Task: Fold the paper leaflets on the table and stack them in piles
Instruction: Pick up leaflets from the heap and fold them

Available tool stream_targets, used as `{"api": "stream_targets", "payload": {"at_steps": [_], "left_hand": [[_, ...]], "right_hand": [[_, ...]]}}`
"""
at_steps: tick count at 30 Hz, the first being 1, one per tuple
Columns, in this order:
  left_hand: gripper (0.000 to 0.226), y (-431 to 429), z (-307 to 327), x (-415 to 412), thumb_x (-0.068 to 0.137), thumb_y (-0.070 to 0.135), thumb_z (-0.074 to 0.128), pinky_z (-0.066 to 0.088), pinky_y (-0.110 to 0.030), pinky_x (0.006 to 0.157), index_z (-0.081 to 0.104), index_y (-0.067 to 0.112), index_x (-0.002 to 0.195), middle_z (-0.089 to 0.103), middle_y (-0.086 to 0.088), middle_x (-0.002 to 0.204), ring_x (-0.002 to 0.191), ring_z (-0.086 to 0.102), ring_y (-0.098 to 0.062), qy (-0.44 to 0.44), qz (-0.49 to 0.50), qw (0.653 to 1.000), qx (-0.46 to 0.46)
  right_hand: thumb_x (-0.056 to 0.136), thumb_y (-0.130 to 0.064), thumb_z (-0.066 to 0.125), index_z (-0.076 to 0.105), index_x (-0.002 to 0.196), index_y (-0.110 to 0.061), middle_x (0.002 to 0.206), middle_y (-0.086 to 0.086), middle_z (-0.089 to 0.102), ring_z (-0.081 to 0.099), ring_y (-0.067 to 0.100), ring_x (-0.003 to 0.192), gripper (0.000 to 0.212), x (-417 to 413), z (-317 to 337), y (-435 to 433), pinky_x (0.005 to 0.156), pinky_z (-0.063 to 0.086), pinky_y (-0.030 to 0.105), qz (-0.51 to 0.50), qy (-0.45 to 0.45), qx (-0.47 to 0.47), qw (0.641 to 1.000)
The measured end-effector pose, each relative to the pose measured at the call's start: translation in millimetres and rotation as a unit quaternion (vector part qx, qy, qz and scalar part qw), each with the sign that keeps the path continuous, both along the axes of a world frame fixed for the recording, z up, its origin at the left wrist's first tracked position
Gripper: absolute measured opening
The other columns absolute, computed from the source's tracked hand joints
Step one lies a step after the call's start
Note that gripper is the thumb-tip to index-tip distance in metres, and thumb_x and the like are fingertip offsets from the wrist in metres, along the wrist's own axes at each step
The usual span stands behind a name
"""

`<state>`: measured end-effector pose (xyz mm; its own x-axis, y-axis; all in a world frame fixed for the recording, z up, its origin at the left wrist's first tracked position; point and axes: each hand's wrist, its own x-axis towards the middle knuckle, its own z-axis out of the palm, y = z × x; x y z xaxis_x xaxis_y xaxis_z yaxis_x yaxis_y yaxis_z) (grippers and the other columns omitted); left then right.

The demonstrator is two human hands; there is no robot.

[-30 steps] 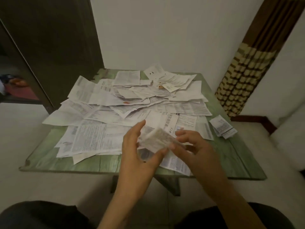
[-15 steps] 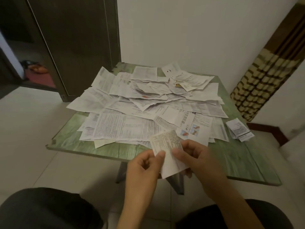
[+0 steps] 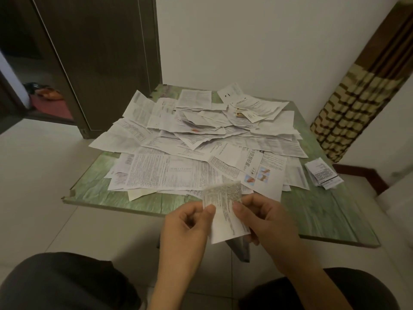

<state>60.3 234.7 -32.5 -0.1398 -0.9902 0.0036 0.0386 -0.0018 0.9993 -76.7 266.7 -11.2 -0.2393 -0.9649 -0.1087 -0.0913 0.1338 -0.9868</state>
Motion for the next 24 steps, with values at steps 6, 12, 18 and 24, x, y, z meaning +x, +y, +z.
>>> {"api": "stream_targets", "payload": {"at_steps": [6,12,18,24], "left_hand": [[0.018,-3.0,-1.2,-14.0,0.089,0.018,0.060,0.049,-0.039,0.061,0.068,0.012,0.073,0.063,-0.024,0.071,0.062,0.058,-0.035,0.009,0.033,0.999,-0.007],[0.010,-1.7,-2.5,-22.8,0.090,0.025,0.055,0.048,-0.022,0.069,0.064,0.029,0.091,0.071,0.007,0.079,0.074,0.065,-0.003,-0.021,-0.024,0.999,0.017],[0.019,-6.4,-0.6,-23.0,0.092,0.012,0.053,0.044,-0.023,0.067,0.065,0.023,0.082,0.070,0.007,0.070,0.068,0.064,-0.002,-0.030,0.001,0.999,0.028],[0.022,7.0,3.6,-40.9,0.091,0.006,0.053,0.043,-0.022,0.066,0.066,0.022,0.082,0.071,0.010,0.071,0.065,0.064,0.000,-0.028,-0.036,0.999,0.028]], "right_hand": [[0.084,-0.013,0.060,0.064,0.090,-0.010,0.068,0.001,0.068,0.058,0.009,0.053,0.008,-4.1,-4.8,1.2,0.048,0.046,0.016,-0.043,-0.047,-0.008,0.998],[0.090,-0.014,0.058,0.062,0.095,-0.009,0.077,0.000,0.064,0.057,0.011,0.060,0.008,-87.4,0.7,-9.7,0.051,0.049,0.017,-0.199,0.116,-0.024,0.973],[0.091,-0.011,0.052,0.058,0.108,-0.006,0.098,0.016,0.062,0.059,0.034,0.093,0.018,-211.3,0.3,-38.1,0.073,0.044,0.032,-0.325,0.344,-0.001,0.881],[0.091,-0.010,0.049,0.059,0.098,0.004,0.098,0.026,0.060,0.055,0.037,0.088,0.019,-224.0,-51.6,-48.1,0.068,0.040,0.037,-0.326,0.507,0.119,0.789]]}}
